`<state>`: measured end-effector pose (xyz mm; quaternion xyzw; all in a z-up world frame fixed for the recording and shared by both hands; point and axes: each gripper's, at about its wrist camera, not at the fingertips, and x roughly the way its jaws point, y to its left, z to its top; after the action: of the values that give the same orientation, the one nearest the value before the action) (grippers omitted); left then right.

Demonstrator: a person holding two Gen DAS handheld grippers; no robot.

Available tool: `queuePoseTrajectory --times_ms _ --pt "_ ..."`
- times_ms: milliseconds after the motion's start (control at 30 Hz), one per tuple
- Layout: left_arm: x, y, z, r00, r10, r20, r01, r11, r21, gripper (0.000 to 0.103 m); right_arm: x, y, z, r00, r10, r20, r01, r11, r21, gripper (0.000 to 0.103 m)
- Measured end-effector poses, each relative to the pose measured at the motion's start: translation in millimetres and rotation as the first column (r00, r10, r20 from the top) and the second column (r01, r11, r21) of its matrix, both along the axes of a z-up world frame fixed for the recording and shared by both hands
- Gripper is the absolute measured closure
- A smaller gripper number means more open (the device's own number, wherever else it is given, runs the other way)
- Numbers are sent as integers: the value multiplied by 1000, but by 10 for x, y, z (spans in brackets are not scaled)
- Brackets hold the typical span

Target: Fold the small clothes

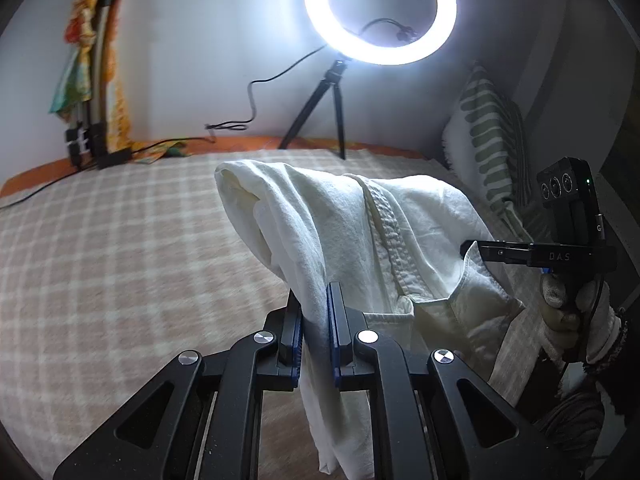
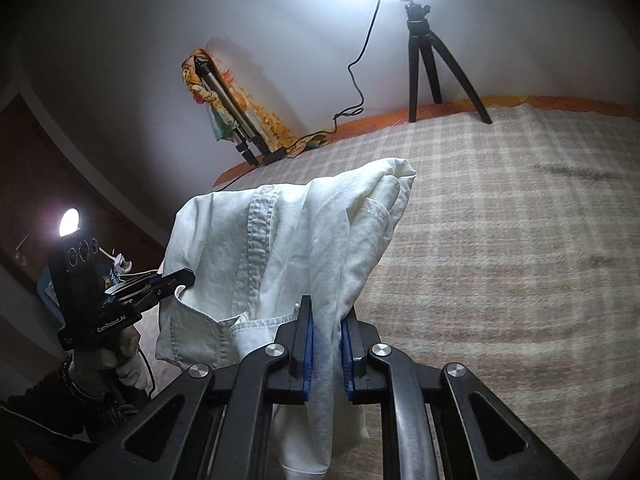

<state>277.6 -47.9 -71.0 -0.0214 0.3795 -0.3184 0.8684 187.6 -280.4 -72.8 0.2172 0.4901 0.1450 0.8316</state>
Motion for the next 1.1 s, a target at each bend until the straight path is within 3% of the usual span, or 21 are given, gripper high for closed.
queuePoseTrajectory --times_ms 700,1100 --pt "394 -1724 -15 983 -184 26 185 982 -45 94 -144 -1568 285 986 -166 31 168 974 -154 93" --pt "709 -2415 -183 975 -223 -14 221 973 -68 94 3 -2231 168 974 -224 4 220 949 -226 93"
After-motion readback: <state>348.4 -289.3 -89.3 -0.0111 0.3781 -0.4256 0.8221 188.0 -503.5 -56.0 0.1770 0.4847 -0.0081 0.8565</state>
